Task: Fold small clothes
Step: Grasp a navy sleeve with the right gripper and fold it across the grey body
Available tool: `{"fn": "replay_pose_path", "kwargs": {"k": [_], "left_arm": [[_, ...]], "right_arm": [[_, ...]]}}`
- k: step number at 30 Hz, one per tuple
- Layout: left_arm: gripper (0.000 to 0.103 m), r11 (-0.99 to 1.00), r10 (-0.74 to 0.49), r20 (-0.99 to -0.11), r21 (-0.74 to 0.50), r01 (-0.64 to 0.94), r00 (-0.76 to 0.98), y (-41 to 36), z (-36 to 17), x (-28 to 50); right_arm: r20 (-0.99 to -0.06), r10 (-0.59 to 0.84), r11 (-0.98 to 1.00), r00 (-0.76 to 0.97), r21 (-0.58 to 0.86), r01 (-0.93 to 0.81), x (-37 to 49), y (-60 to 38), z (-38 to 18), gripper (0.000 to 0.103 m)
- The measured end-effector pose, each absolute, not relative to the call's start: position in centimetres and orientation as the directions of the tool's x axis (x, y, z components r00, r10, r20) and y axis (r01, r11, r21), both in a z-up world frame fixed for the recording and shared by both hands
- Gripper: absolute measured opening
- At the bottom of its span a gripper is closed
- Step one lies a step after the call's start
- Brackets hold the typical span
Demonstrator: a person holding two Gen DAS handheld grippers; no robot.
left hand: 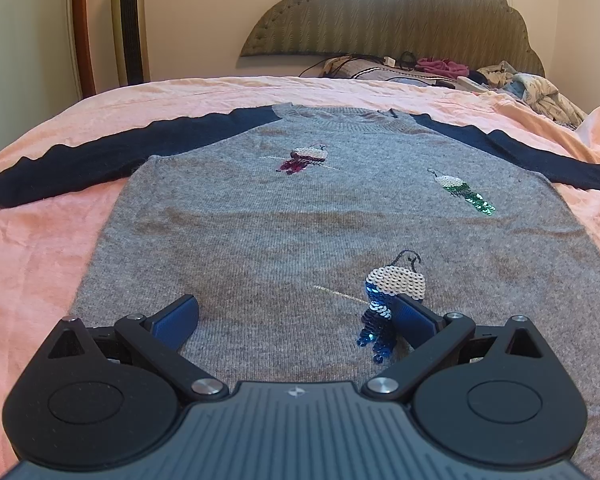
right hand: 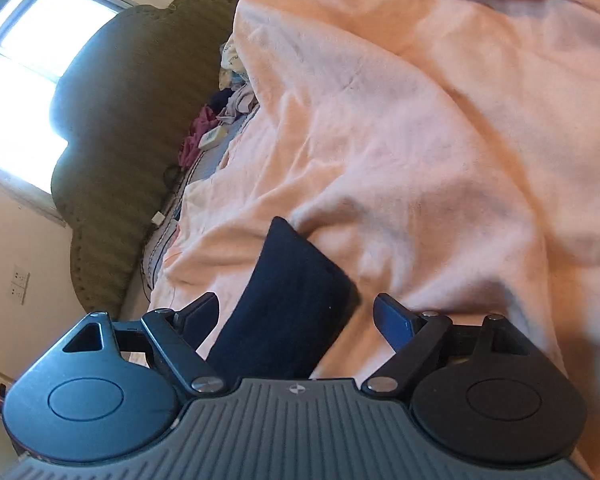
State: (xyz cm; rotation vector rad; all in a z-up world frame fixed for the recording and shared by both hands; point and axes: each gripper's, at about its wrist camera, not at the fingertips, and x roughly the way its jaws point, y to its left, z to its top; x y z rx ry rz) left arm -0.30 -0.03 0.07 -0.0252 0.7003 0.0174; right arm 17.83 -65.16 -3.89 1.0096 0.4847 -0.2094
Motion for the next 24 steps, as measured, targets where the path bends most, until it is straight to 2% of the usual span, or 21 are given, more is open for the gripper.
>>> {"fn": "replay_pose_path", "kwargs": {"k": [1,4,6,8,10,12,15,19,22,24], "left_arm": [[0.103,1.0,0.006,-0.644,-0.02,-0.024,0.765,0.0,0.1,-0.3],[0.103,0.999,-0.002,-0.641,-0.032,-0.024,0.767,0.3,0.0,-0.3],[0.103,0.999,-0.007,-0.639,-0.04,-0.024,0.769,0.3,0.1,-0.3],[0.103,0.999,-0.011,-0.637,-0.047,-0.024,0.77,0.5,0.1,-0.3],[0.103,0.998,-0.016,-0.635,-0.054,-0.024,0.772,0.6,0.1,-0.4],[0.103,0.998,-0.02,-0.634,-0.06,-0.024,0.773,0.7,0.1,-0.4],[0.103,0.997,-0.024,-0.632,-0.067,-0.024,0.775,0.8,0.1,-0.4],[0.103,0.997,-0.025,-0.631,-0.069,-0.024,0.775,0.8,0.1,-0.4],[0.103,0.997,-0.024,-0.631,-0.068,-0.024,0.775,0.8,0.1,-0.4],[0.103,0.998,-0.024,-0.631,-0.066,-0.024,0.775,0.8,0.1,-0.4]], "right_arm": [[-0.483,0.052,0.536,0.874,0.752,0.384,18.3,-64.8,-4.1,0.08],[-0.521,0.028,0.595,0.853,0.694,0.405,19.8,-64.3,-3.7,0.056],[-0.525,0.028,0.608,0.851,0.684,0.402,20.5,-64.0,-3.6,0.049],[-0.536,0.031,0.632,0.844,0.664,0.399,20.9,-64.1,-3.3,0.014],[-0.502,0.001,0.645,0.865,0.662,0.383,20.2,-63.1,-2.5,0.014],[-0.442,0.032,0.664,0.897,0.68,0.311,19.6,-61.1,-1.1,0.014],[-0.369,0.173,0.707,0.913,0.692,0.145,19.8,-55.6,1.6,0.014],[-0.297,0.456,0.698,0.839,0.704,-0.13,21.3,-44.1,3.8,0.015],[-0.291,0.619,0.643,0.729,0.722,-0.257,22.3,-35.0,3.4,0.015],[-0.33,0.663,0.635,0.672,0.724,-0.271,22.8,-30.2,2.2,0.018]]}}
